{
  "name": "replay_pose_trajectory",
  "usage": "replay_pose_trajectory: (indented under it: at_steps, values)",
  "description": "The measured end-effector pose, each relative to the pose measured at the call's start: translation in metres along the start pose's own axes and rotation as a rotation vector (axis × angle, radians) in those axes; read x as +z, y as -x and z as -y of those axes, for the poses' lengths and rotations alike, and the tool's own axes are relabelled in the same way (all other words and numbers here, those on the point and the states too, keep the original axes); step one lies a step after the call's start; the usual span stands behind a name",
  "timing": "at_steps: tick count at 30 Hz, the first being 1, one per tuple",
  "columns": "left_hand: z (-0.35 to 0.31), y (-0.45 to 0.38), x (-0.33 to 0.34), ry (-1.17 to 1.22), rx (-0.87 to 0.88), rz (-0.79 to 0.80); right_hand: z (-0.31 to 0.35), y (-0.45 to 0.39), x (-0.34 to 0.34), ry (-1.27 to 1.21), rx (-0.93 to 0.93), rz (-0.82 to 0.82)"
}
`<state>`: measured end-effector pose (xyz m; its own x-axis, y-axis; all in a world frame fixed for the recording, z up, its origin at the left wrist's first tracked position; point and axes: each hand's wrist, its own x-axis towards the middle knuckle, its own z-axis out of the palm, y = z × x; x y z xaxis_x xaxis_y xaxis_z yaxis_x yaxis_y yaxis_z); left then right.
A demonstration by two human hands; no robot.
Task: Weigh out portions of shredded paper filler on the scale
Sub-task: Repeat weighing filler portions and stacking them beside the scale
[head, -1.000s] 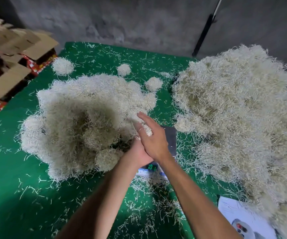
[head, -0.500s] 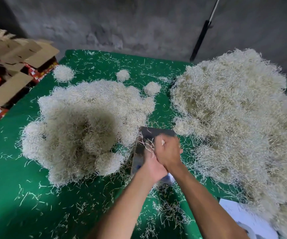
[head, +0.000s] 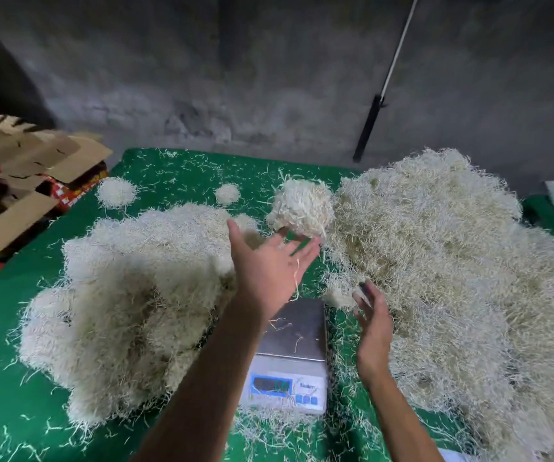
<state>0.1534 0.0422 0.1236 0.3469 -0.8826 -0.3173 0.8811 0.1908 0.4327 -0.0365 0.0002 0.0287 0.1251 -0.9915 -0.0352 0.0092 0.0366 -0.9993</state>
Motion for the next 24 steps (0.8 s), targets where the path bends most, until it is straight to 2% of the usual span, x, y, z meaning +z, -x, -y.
replay_pose_trajectory:
  at_steps: [1, 2, 4, 6, 8, 9, 10, 13, 14, 16, 18, 22, 24]
  values:
    - [0.001, -0.002, -0.008, 0.017, -0.025, 0.016, 0.01, -0.008, 0.006, -0.056, -0.018, -0.05]
    - [0.009, 0.0, -0.022, 0.034, -0.054, -0.035, 0.023, -0.018, 0.017, -0.114, -0.029, -0.113]
    - [0.031, 0.002, -0.058, 0.029, -0.081, -0.219, 0.055, -0.037, 0.05, -0.215, -0.055, -0.209]
    - [0.052, 0.005, -0.096, 0.075, -0.14, -0.365, 0.084, -0.054, 0.088, -0.197, -0.129, -0.074]
    - [0.061, 0.011, -0.123, 0.128, -0.174, -0.431, 0.094, -0.057, 0.117, 0.14, -0.22, 0.215]
    - [0.063, 0.014, -0.133, 0.135, -0.182, -0.437, 0.087, -0.059, 0.122, 0.26, -0.242, 0.284]
    - [0.064, 0.017, -0.139, 0.127, -0.188, -0.442, 0.077, -0.06, 0.122, 0.235, -0.21, 0.279]
    - [0.071, 0.02, -0.144, 0.069, -0.184, -0.442, 0.037, -0.053, 0.102, -0.111, 0.058, 0.15]
    - [0.073, 0.02, -0.142, 0.057, -0.2, -0.445, 0.021, -0.05, 0.091, -0.115, 0.126, 0.117]
    - [0.081, 0.018, -0.138, 0.028, -0.21, -0.442, -0.012, -0.039, 0.068, 0.036, 0.16, 0.048]
    - [0.09, 0.011, -0.13, -0.044, -0.241, -0.42, -0.043, -0.031, 0.039, 0.242, 0.085, 0.029]
    - [0.122, -0.012, -0.101, -0.142, -0.306, -0.363, -0.078, -0.045, -0.022, 0.721, -0.074, 0.052]
    - [0.139, -0.027, -0.087, -0.187, -0.332, -0.334, -0.095, -0.062, -0.049, 1.05, -0.144, 0.111]
